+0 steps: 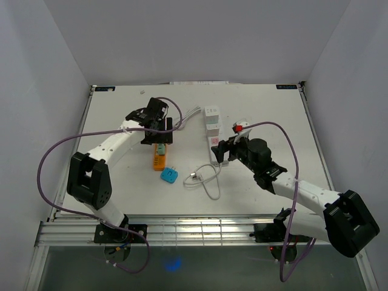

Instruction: Insert the plug

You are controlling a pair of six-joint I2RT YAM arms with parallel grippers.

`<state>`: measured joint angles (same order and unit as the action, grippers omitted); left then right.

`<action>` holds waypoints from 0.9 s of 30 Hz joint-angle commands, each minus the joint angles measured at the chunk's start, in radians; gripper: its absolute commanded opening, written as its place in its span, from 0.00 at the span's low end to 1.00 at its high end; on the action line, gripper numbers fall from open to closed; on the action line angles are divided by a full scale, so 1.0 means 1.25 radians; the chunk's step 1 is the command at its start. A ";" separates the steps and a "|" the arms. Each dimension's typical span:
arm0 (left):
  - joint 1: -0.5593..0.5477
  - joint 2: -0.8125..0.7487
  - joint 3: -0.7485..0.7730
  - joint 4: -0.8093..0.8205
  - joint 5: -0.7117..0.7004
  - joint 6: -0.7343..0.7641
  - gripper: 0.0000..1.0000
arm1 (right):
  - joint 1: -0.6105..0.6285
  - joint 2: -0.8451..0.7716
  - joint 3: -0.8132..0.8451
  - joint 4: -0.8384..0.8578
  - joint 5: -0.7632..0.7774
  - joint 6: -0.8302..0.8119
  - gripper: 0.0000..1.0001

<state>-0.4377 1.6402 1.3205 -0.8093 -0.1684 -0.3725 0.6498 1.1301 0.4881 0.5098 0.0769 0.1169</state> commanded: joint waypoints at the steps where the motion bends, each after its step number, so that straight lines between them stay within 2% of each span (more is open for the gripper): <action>1: -0.001 -0.081 0.028 -0.007 0.014 -0.001 0.86 | 0.013 0.035 0.062 -0.022 -0.124 -0.015 0.95; 9: 0.005 -0.217 -0.023 0.035 0.003 -0.043 0.92 | 0.168 0.166 0.105 -0.051 -0.135 0.001 0.98; 11: 0.019 -0.246 -0.044 0.040 0.006 -0.055 0.97 | 0.199 0.187 0.116 -0.047 -0.125 0.002 0.98; 15: 0.065 -0.308 -0.073 0.041 0.017 -0.066 0.98 | 0.242 0.232 0.157 -0.056 -0.135 -0.010 0.97; 18: 0.123 -0.329 -0.103 0.047 0.078 -0.069 0.98 | 0.267 0.297 0.214 -0.070 -0.171 -0.016 0.95; 22: 0.210 -0.350 -0.135 0.060 0.192 -0.075 0.98 | 0.308 0.403 0.295 -0.125 -0.158 -0.041 0.92; 27: 0.252 -0.401 -0.181 0.100 0.265 -0.104 0.98 | 0.337 0.475 0.358 -0.160 -0.133 -0.037 0.86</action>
<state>-0.1371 1.2129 1.1107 -0.7315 0.0612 -0.4728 1.0538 1.6989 0.8841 0.3481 -0.1078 0.0834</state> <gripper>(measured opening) 0.979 0.871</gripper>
